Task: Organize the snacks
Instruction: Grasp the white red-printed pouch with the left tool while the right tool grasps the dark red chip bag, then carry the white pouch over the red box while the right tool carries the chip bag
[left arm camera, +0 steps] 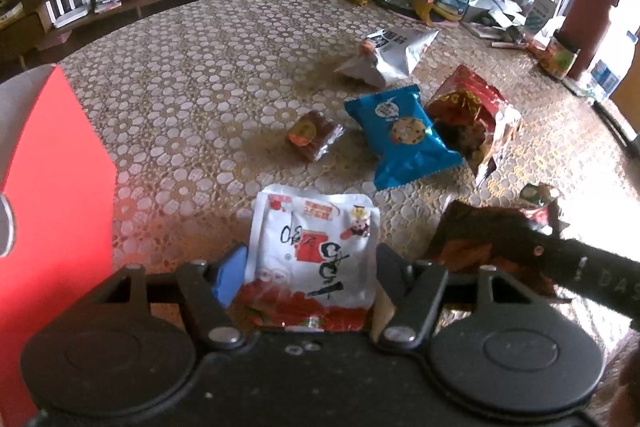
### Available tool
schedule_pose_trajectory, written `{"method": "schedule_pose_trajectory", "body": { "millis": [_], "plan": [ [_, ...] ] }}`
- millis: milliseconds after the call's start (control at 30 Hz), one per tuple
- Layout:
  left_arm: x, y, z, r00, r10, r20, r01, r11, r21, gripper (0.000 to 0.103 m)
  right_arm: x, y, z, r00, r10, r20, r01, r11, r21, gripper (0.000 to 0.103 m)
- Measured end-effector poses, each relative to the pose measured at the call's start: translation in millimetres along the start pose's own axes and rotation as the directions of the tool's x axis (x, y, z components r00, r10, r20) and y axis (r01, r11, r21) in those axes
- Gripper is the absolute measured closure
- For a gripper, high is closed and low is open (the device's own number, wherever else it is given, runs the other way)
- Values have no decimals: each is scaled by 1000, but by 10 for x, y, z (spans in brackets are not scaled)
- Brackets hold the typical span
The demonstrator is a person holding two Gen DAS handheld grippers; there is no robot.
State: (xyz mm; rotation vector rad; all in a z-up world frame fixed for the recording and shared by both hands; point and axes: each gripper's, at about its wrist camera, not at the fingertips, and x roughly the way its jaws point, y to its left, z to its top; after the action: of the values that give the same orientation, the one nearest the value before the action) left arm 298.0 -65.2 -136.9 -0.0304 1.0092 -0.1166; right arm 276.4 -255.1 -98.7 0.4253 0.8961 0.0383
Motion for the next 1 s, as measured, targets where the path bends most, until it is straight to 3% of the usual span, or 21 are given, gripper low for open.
{"method": "schedule_pose_trajectory", "body": {
  "millis": [133,400,1000],
  "plan": [
    [-67,20,-33,1000,20,-10,-20,1000,5,37,-129,27,6,1000,0,20,0,1000,-14,64],
    [-340,53,-92,1000,-5,11,5,1000,-17,37,-455,76,-43,999,6,50,-3,999,-52,64],
    [-1378,169,-272,996,-43,80,45,999,-22,36,-1334,443,-301,993,67,95,-49,983,-179,64]
  ]
}}
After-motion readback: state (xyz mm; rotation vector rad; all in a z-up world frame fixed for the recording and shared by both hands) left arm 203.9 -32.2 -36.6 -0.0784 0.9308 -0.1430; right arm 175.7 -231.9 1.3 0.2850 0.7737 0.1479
